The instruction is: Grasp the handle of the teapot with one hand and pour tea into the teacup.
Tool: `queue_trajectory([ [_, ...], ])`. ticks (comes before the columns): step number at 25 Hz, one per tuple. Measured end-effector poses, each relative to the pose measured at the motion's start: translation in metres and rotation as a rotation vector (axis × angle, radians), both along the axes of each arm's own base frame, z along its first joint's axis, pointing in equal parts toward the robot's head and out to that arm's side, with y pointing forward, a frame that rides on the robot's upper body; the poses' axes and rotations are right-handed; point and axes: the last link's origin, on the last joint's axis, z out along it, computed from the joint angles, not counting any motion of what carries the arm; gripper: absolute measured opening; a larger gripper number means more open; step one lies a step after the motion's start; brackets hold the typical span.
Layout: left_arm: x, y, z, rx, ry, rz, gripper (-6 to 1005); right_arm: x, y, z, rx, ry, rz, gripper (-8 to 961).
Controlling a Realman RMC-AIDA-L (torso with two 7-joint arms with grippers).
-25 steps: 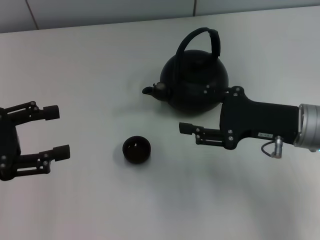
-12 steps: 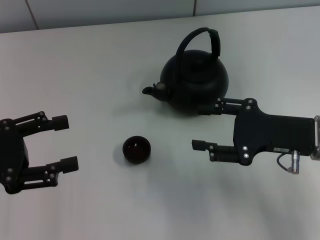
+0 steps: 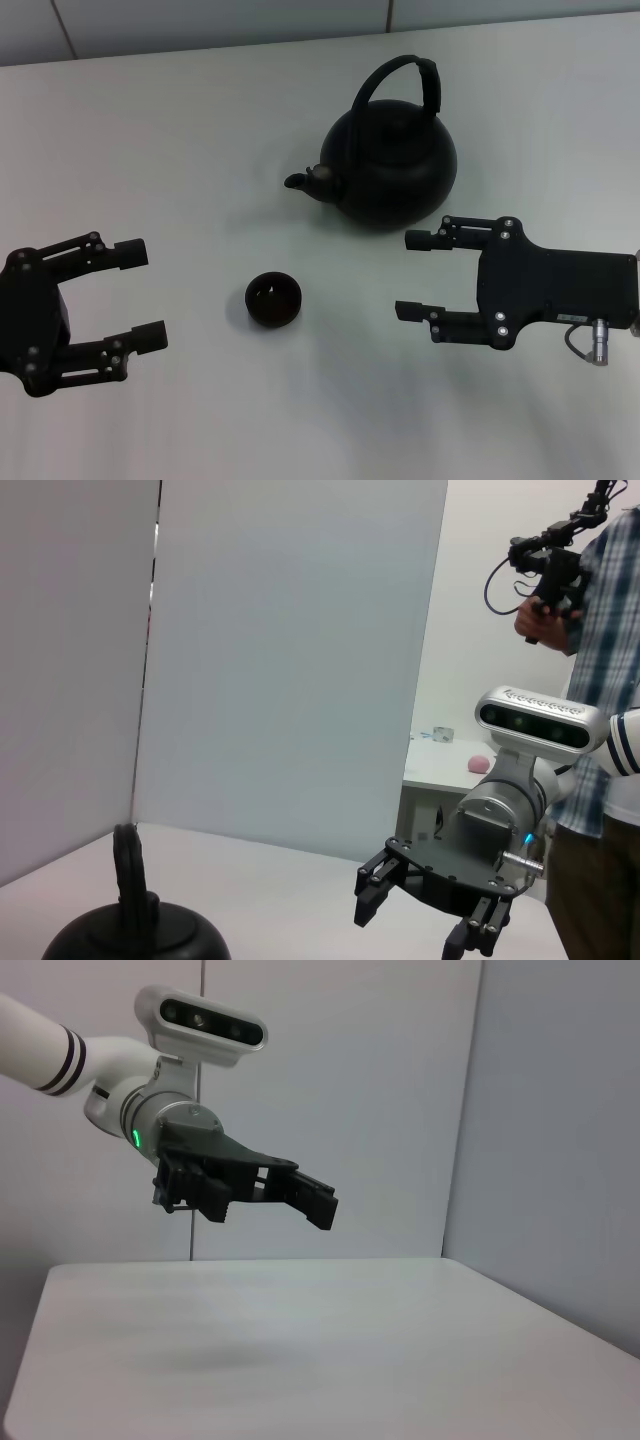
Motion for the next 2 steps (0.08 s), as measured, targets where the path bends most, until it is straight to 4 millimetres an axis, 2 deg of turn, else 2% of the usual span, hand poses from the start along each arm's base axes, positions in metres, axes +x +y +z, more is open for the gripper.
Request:
queue_trajectory([
  [2, -0.0009, 0.0, -0.0007, 0.001, -0.001, 0.004, 814, 0.0007, 0.0, 0.0004, 0.004, -0.005, 0.006, 680],
])
